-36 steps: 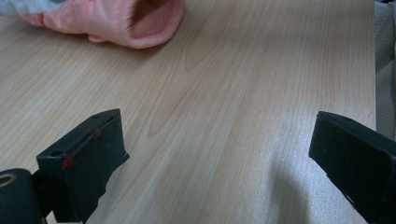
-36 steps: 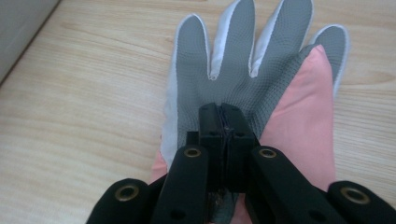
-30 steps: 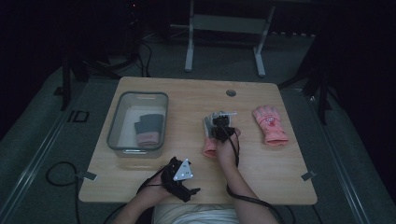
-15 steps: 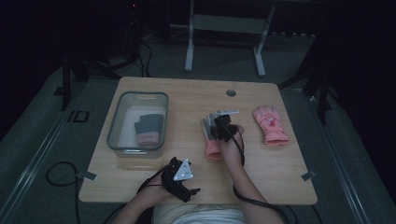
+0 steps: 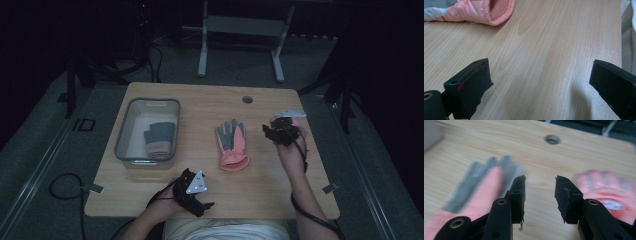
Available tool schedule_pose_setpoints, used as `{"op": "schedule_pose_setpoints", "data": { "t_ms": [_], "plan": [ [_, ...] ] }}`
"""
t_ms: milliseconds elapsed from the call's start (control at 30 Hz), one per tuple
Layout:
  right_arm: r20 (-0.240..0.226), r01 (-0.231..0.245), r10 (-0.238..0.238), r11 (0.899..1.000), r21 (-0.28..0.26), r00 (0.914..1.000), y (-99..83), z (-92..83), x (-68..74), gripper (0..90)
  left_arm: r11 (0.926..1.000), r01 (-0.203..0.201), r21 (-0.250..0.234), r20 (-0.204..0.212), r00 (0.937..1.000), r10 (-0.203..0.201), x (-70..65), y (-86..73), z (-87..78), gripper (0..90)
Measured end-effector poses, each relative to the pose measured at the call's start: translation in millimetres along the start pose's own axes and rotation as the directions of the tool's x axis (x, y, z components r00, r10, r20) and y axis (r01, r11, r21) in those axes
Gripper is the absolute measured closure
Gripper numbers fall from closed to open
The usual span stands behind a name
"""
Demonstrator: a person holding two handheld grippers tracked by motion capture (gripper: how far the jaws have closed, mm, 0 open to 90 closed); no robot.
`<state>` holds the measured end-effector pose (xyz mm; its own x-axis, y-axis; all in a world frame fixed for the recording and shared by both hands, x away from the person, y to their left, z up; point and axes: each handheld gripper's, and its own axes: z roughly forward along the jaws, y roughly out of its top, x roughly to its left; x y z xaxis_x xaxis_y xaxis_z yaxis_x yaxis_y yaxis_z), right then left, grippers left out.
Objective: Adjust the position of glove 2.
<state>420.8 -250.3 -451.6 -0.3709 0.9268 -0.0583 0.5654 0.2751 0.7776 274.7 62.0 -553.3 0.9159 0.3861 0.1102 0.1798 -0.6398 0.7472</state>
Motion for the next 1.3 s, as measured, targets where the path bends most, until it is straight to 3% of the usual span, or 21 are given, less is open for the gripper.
{"op": "schedule_pose_setpoints", "data": {
  "t_ms": [33, 67, 100, 133, 233, 267, 300, 333, 533, 667, 800, 900, 1067, 1233, 1300],
  "plan": [
    [0.006, 0.004, -0.004, 1.0, 0.0, 1.0, -0.9, -1.7, -10.1, 59.6, 1.0, 0.001, 0.001, 0.0, 1.0, -0.001, 0.0, 0.1, 0.1, 3.2],
    [0.006, 0.004, -0.004, 1.0, 0.0, 1.0, -0.9, -1.7, -10.1, 59.6, 1.0, 0.001, 0.001, 0.0, 1.0, -0.001, 0.0, 0.1, 0.1, 3.3],
    [0.018, 0.002, -0.002, 1.0, 0.005, 0.9998, -2.2, -3.1, -20.6, 59.6, 1.0, -0.001, -0.001, 0.0, 1.0, 0.001, -0.2, 0.0, 0.0, 3.3],
    [0.027, -0.004, 0.003, 1.0, 0.008, 0.9996, -5.4, -5.7, -41.7, 57.8, 1.0, -0.001, 0.0, 0.0, 1.0, 0.001, 0.0, 0.0, -0.1, 3.3],
    [0.05, -0.001, 0.0, 1.0, 0.01, 0.9987, -10.4, -9.4, -70.6, 56.2, 1.0, 0.002, 0.001, -0.001, 1.0, -0.002, 0.1, -0.1, 0.1, 3.3],
    [0.05, -0.001, 0.0, 1.0, 0.01, 0.9987, -10.4, -9.4, -70.6, 56.2, 1.0, 0.002, 0.001, -0.001, 1.0, -0.002, 0.1, -0.1, 0.1, 3.3],
    [0.049, -0.007, 0.007, 1.0, 0.008, 0.9988, -11.9, -10.1, -79.6, 56.2, 1.0, 0.002, 0.001, -0.001, 1.0, -0.002, 0.1, -0.1, 0.1, 3.3],
    [0.067, -0.007, 0.006, 1.0, 0.016, 0.9977, -14.4, -9.4, -96.9, 53.9, 1.0, 0.004, 0.003, -0.004, 1.0, -0.004, 0.3, 0.1, 0.4, 3.3],
    [0.035, -0.026, 0.024, 0.999, 0.037, 0.9991, -17.8, 3.6, -127.2, 49.6, 0.9999, 0.01, 0.009, -0.016, 0.9998, -0.01, -0.3, -0.1, 0.6, 3.3],
    [0.013, -0.032, 0.032, 0.998, 0.048, 0.9994, -20.1, 12.1, -133.6, 49.0, 0.9996, 0.022, 0.015, -0.024, 0.9995, -0.022, 0.4, -0.9, 1.0, 3.7],
    [-0.038, -0.066, 0.069, 0.994, 0.085, 0.9969, -28.9, 32.9, -137.7, 47.5, 0.9995, 0.032, 0.006, -0.023, 0.9992, -0.032, 1.6, -1.6, 0.2, 3.7],
    [-0.013, -0.058, 0.06, 0.992, 0.112, 0.9981, -34.9, 43.9, -134.6, 43.9, 0.9996, 0.021, 0.021, -0.028, 0.9994, -0.021, 0.6, -2.6, 1.1, 3.7],
    [0.034, 0.006, -0.011, 0.987, 0.158, 0.9994, -44.3, 58.5, -124.9, 43.0, 0.9996, 0.02, 0.018, -0.021, 0.9996, -0.02, 0.2, -2.8, 1.5, 3.7],
    [0.089, 0.041, -0.059, 0.98, 0.193, 0.9943, -49.0, 67.6, -111.2, 56.1, 0.9996, 0.023, 0.016, -0.023, 0.9995, -0.022, 0.5, -2.7, 0.9, 3.7],
    [0.095, 0.015, -0.035, 0.979, 0.204, 0.9949, -48.0, 69.9, -110.5, 60.1, 0.9997, 0.021, 0.016, -0.025, 0.9995, -0.02, 0.0, -2.7, 0.7, 3.7]
  ]
}}
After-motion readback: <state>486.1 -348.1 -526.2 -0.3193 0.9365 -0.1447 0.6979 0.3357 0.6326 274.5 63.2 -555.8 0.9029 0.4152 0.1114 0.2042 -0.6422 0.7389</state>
